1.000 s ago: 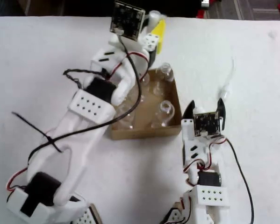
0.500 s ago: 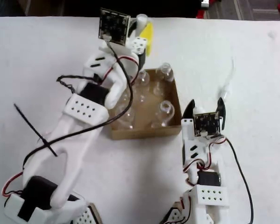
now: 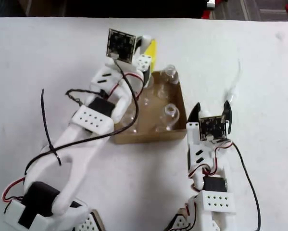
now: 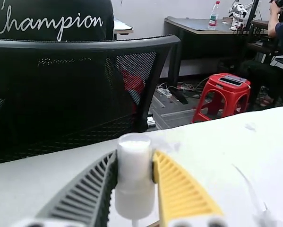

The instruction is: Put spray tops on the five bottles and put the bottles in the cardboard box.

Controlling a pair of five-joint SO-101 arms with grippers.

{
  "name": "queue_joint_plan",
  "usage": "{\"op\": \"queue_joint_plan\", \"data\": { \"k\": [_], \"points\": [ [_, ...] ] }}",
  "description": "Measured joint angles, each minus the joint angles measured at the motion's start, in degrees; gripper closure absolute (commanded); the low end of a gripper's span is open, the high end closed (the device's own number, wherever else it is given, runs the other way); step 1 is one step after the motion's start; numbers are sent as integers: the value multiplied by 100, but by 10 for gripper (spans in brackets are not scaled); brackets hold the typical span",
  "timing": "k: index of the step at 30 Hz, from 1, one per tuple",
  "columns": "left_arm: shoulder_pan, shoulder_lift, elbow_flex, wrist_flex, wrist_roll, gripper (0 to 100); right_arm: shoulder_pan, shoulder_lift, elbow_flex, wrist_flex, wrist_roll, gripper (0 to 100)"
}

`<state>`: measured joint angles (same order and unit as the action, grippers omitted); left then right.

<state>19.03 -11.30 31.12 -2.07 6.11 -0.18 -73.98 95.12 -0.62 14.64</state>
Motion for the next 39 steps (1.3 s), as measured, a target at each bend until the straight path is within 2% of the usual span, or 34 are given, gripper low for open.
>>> {"op": "queue_joint_plan", "data": {
  "k": [15,36,39],
  "points": [
    [255,0,1081,-897,0,977,0,0,0,0,0,738],
    [255,44,1257,-949,0,979,0,0,0,0,0,738],
    [229,352,1257,-1231,-9,979,0,0,0,0,0,738]
  ]
}}
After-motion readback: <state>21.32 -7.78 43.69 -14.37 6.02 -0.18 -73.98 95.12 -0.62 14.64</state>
